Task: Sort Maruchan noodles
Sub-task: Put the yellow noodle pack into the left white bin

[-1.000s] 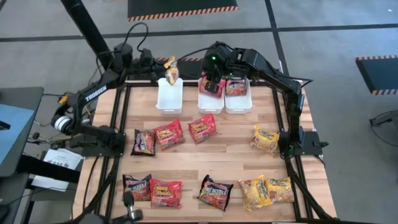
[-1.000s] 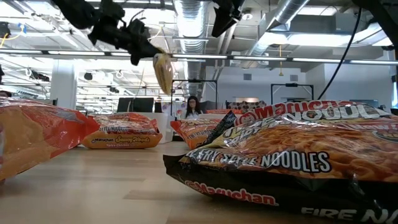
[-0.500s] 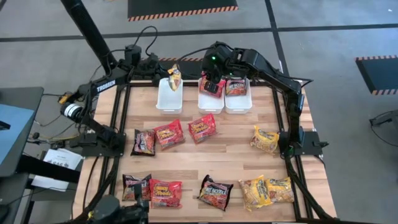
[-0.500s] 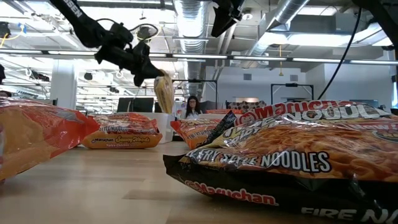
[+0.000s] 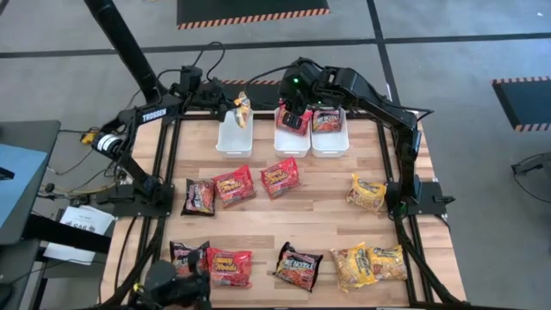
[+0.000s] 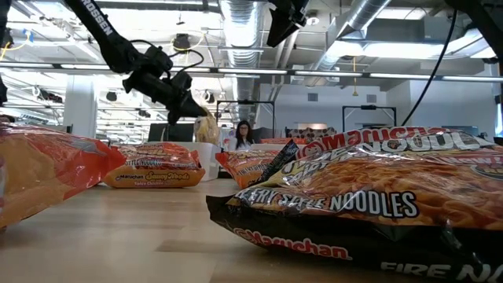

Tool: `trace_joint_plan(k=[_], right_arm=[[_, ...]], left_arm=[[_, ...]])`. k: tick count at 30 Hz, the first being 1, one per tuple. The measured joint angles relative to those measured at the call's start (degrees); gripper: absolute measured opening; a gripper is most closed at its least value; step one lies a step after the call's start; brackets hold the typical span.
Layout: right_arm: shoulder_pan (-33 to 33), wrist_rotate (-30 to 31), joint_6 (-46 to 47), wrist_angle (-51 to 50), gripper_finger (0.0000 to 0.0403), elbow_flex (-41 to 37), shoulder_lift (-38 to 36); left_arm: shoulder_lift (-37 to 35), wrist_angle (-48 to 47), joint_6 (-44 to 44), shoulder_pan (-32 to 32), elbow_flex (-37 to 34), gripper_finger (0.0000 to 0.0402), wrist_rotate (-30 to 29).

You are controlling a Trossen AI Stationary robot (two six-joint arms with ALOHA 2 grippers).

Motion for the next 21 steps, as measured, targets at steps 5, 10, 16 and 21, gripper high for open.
trace_joint_plan(k=[5,10,16,21], right_arm=[[0.07,-0.02,0.07,-0.03,0.0166,0.0,0.0],[0.11,-0.04,0.07,-0.04,0.0166,0.0,0.0],[0.11,-0.07,0.07,-0.04,0.0166,0.0,0.0],[0.12,-0.09,0.04,-0.04,0.0166,0.0,0.0]], left_arm=[[0.0,-2.88,0.74,0.07,0.0,0.0004,-6.95],[0.02,-5.87,1.75,0.15,-0.02,0.0024,-12.35],[0.02,-7.65,1.39,0.11,-0.02,0.0033,-12.76],[0.02,-7.81,1.84,0.11,-0.02,0.0034,-12.75]])
